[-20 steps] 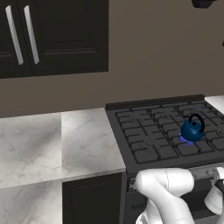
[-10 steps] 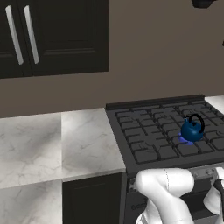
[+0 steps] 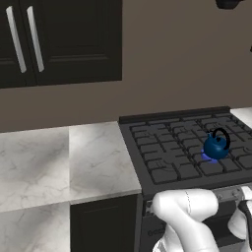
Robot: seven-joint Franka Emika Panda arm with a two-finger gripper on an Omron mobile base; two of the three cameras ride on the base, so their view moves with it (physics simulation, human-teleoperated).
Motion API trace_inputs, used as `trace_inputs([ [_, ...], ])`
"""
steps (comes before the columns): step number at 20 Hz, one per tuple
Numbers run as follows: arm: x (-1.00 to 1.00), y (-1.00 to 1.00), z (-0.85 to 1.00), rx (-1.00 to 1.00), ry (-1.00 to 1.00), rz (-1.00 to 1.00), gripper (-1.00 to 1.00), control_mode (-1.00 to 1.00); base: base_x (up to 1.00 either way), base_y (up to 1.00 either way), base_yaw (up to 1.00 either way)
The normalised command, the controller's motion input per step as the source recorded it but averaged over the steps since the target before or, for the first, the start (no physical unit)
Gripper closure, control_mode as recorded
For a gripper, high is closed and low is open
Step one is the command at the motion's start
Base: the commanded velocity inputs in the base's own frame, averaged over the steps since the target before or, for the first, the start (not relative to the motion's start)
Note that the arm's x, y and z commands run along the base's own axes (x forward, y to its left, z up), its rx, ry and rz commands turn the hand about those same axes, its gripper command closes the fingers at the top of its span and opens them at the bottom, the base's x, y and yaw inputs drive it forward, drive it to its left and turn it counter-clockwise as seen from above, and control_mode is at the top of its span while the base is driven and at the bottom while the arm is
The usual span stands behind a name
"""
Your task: Lower the heat of the kettle.
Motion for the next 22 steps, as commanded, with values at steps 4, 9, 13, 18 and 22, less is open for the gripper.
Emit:
trace_inputs([
  [4, 0.13, 0.0, 0.0, 0.0, 0.0, 0.02, -1.0, -1.0, 0.0, 0.0, 0.0],
  [9, 0.16, -0.01, -0.04, 0.0, 0.0, 0.06, -1.0, -1.0, 0.0, 0.0, 0.0],
  [13, 0.2, -0.01, -0.05, 0.0, 0.0, 0.08, -1.0, -1.0, 0.0, 0.0, 0.0],
  [18, 0.2, 0.0, -0.05, 0.0, 0.0, 0.07, -1.0, -1.0, 0.0, 0.0, 0.0],
  [22, 0.2, 0.0, -0.01, 0.0, 0.0, 0.05, -1.0, -1.0, 0.0, 0.0, 0.0],
])
